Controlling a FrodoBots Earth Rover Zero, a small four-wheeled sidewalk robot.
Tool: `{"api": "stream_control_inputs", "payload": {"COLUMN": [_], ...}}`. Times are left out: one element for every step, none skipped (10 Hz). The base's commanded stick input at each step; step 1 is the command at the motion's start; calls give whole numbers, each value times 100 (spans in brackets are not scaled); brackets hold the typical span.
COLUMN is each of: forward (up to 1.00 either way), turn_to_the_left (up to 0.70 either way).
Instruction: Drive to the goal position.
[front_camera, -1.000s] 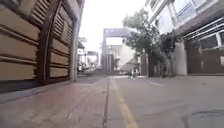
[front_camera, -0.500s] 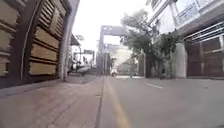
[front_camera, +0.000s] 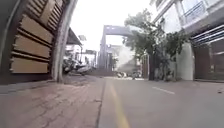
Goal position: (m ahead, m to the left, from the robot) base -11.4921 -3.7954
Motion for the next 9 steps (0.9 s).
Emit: {"api": "stream_control_inputs", "payload": {"forward": [100,100,100,100,100,100,100,100,100], "turn_to_the_left": [11,36,40,40,40,10,0,0,0]}}
